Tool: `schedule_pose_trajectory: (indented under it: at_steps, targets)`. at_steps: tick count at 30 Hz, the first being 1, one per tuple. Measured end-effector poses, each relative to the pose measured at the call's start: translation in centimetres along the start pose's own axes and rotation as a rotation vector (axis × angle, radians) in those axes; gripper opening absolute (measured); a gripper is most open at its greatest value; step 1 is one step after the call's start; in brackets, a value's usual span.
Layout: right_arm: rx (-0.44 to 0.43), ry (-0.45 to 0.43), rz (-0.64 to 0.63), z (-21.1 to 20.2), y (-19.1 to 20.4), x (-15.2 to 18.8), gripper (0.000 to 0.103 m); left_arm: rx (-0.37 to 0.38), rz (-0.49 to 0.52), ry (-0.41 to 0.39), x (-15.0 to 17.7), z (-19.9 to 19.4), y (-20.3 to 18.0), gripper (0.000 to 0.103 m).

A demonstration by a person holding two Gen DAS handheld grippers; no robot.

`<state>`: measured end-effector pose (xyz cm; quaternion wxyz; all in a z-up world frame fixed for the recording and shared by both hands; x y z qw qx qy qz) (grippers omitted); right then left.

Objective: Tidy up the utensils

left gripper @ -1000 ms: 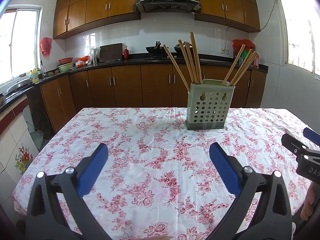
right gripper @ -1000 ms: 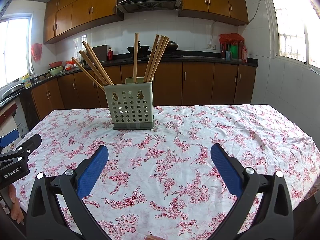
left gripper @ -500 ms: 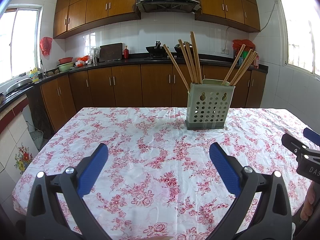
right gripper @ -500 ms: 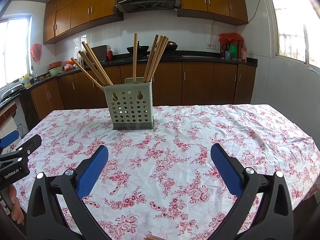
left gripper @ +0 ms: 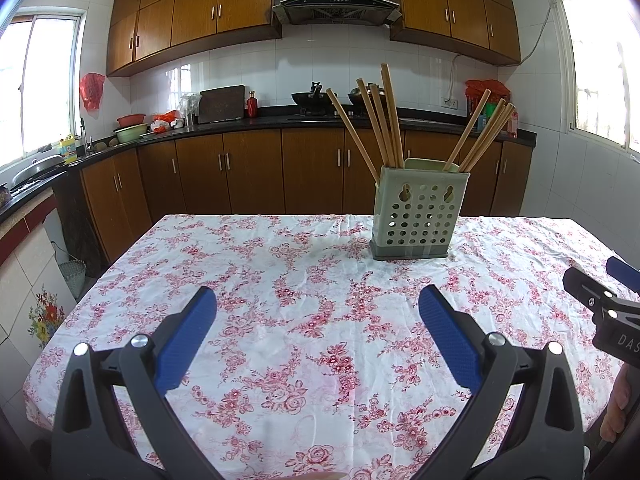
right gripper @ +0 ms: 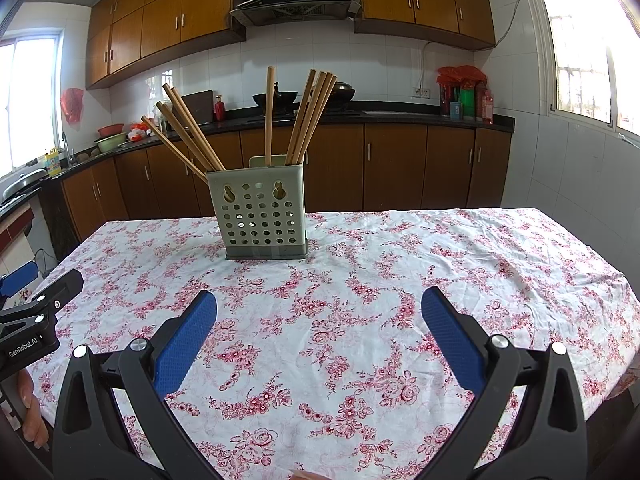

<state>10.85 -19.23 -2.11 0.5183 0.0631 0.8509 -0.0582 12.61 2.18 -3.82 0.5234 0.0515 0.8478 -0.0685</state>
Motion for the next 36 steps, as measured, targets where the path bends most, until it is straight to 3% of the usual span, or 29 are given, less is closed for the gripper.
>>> schedule_pose_trajectory:
  at_steps: [36]
  targets:
    - [0.001,0.002,0.005,0.03,0.05,0.02,0.101,0.001,-0.004,0.001,0.02,0.27,-0.29,0.099]
Point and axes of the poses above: each gripper's, at about its wrist camera, not at the fingertips, and z roughly the way its jaws point, y to its left, x to its underside, the point moved 8 cm from there along z, roughly the way its jaws point, and after that the axes turned 12 degrees about x, right-handed, at the moved point
